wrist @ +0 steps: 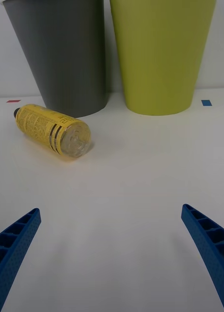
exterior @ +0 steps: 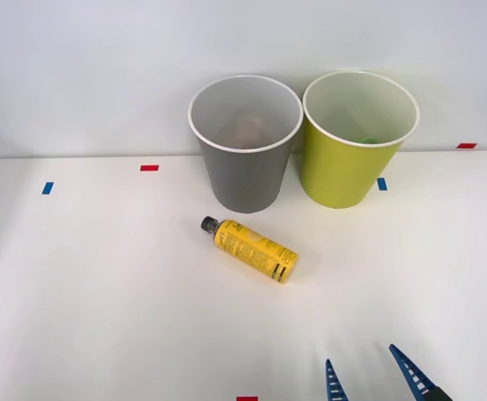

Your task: Put cans in the gray bin, plastic bottles in the light green bin

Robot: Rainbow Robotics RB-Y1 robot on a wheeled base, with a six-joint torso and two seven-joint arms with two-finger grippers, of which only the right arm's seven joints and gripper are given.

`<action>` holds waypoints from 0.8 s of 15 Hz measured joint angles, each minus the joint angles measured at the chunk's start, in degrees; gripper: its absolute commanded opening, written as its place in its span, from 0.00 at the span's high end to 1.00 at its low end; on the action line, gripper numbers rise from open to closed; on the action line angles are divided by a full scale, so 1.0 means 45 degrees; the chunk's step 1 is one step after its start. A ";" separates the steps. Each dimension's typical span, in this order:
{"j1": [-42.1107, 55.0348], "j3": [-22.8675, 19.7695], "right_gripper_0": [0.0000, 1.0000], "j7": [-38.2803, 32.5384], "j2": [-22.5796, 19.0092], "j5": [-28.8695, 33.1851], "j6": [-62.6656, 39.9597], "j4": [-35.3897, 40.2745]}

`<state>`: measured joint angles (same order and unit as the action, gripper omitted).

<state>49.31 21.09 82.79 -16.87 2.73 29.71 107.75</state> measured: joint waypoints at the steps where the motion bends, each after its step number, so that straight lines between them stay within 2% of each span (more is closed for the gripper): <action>1: 0.0000 0.0000 0.00 0.0000 0.0000 0.0000 0.0000 0.0000; 12: 0.0000 0.0000 0.00 0.0000 0.0000 0.0000 0.0000 0.0000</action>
<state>49.31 21.09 82.79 -16.87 2.72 29.71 107.75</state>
